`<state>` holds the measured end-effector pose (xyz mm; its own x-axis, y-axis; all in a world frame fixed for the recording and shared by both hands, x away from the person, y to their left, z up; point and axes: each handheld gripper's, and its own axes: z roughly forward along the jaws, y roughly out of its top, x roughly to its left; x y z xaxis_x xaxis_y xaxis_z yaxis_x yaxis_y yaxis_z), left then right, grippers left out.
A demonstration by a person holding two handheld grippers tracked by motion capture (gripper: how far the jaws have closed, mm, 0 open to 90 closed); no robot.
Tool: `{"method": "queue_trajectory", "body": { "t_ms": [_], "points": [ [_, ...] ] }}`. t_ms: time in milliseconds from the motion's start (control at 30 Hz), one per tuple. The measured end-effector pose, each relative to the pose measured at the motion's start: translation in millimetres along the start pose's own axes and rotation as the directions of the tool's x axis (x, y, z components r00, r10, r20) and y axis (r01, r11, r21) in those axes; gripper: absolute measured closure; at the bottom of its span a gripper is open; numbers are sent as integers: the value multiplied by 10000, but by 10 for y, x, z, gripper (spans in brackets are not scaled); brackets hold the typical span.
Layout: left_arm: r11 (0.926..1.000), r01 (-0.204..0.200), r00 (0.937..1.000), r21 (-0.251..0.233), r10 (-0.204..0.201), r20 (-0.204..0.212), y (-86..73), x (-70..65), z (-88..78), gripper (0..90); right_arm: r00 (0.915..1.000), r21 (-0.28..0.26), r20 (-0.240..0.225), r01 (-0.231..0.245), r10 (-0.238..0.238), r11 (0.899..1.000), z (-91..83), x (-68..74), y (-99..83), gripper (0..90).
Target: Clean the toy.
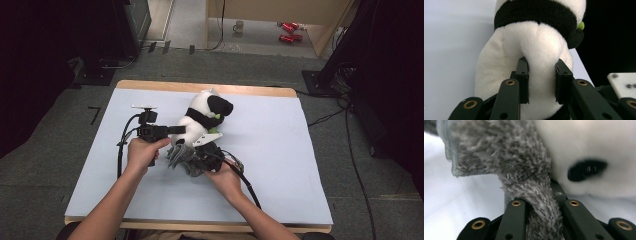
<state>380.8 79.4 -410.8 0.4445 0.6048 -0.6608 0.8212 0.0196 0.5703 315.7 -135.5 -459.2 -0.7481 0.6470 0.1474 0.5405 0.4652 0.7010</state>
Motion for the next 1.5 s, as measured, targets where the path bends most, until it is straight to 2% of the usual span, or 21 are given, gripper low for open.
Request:
{"method": "queue_trajectory", "body": {
  "t_ms": [167,233,333,467,533,567,633,700,767,833,967,1033,1067,1133,1233,1300,1500],
  "points": [
    [9985,315,9987,-455,-296,422,33,35,-81,710,9995,153,184,-279,276,9995,-22,-92,-10,785],
    [9971,393,9977,-652,-355,577,50,47,-113,712,9989,215,394,-278,269,9994,-42,-124,-8,785],
    [9939,458,9964,-1003,-382,763,68,58,-160,718,9971,346,639,-444,421,9984,-68,-199,-12,785],
    [9876,754,9931,-1374,-620,999,100,104,-217,724,9939,558,1002,-526,468,9971,-135,-283,-7,784],
    [9829,914,9911,-1599,-741,1109,117,126,-247,726,9969,363,724,-341,314,9988,-200,-291,19,785],
    [9820,936,9908,-1639,-756,1127,127,136,-267,727,9979,315,635,-114,93,9994,-232,-275,39,785],
    [9790,887,9920,-1835,-701,1051,143,138,-295,731,9979,330,393,503,-516,9982,-285,-211,90,786],
    [9788,790,9936,-1888,-620,947,148,143,-305,732,9930,194,213,1158,-1162,9931,-336,-109,144,786],
    [9803,750,9945,-1829,-601,858,145,152,-292,734,9877,-175,-30,1561,-1562,9876,-408,-13,203,786],
    [9820,769,9947,-1724,-637,808,135,159,-266,734,9851,-552,-248,1686,-1701,9841,-485,54,262,786],
    [9860,694,9951,-1516,-578,796,103,119,-183,734,9850,-1537,-464,1574,-1663,9755,-626,133,340,786],
    [9881,669,9944,-1384,-546,906,82,70,-135,733,9848,-1754,-764,1404,-1557,9744,-630,165,363,787],
    [9887,662,9938,-1343,-532,981,70,42,-113,733,9843,-1715,-792,1422,-1576,9749,-614,179,368,787],
    [9903,668,9918,-1222,-525,1168,48,-10,-69,733,9849,-1455,-548,1550,-1644,9771,-544,206,364,788],
    [9930,647,9888,-988,-504,1407,19,-68,-16,734,9914,-1280,-275,1237,-1282,9840,-465,176,316,789],
    [9940,592,9895,-925,-462,1367,9,-87,5,735,9939,-1215,-255,1031,-1069,9872,-433,130,279,791],
    [9936,656,9908,-914,-540,1242,14,-30,-18,739,9960,-867,-6,892,-896,9922,-314,51,182,791]
  ]
}}
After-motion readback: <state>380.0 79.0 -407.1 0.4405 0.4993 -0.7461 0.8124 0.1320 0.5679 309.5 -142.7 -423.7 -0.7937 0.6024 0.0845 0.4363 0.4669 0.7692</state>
